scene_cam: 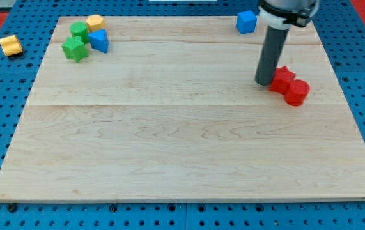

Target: Move the cube to the left of the red star

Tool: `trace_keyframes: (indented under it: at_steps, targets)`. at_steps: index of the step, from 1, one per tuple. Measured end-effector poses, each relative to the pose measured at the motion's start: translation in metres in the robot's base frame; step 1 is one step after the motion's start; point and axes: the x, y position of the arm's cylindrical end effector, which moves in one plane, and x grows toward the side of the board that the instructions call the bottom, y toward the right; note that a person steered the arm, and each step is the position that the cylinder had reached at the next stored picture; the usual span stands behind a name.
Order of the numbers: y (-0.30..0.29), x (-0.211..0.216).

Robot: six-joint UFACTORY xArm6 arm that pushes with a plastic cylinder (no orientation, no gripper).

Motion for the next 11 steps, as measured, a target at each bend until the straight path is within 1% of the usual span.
trace_keyframes:
  at_steps: [1,2,3,4,5,6,7,8,9,10,11]
  targets:
    - [-0.015,-0.026]
    - [-0.007,-0.097]
    - [0.027,-0.154]
    - [0.000,-0.190]
    - [-0.052,-0.194]
    - [-0.087,-0.183]
    - [-0.126,-0.143]
    - [-0.120,-0.118]
    - [-0.156,-0.141]
    - [-0.133,-0.084]
    - [-0.081,-0.016]
